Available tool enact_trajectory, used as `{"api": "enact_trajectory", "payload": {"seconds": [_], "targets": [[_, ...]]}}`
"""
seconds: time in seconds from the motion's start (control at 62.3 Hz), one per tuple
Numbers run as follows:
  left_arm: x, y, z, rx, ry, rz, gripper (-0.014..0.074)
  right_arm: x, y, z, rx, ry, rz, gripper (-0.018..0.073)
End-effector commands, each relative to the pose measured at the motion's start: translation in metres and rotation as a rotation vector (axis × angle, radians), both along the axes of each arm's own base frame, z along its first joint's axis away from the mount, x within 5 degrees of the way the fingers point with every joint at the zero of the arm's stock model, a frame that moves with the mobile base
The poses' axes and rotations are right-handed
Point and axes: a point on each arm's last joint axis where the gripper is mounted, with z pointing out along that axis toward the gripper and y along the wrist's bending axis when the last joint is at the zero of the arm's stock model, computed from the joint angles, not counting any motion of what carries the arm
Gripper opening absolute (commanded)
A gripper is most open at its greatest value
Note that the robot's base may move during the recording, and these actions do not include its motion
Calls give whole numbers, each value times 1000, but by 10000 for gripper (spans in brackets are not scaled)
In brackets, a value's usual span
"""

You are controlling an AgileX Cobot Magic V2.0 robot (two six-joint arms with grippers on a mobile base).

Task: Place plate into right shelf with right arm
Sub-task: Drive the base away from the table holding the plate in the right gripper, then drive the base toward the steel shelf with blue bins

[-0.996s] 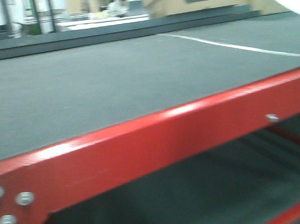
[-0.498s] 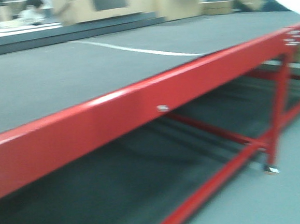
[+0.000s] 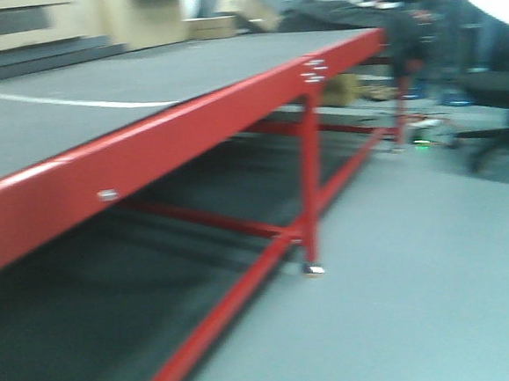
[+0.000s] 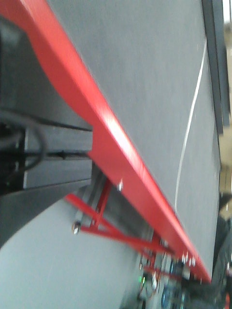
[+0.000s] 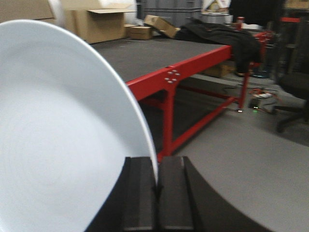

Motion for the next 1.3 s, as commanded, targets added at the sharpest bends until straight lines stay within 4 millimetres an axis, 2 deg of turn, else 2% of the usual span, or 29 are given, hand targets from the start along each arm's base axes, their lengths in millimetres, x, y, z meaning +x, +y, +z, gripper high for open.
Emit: {"api": "enact_trajectory", "payload": {"seconds": [0.0, 1.285], "targets": [[-1, 1, 5, -18, -89, 9, -128, -2, 0, 18, -1, -118, 6, 50], [-1, 1, 5, -18, -89, 9, -128, -1, 0, 18, -1, -117, 6, 50]]}}
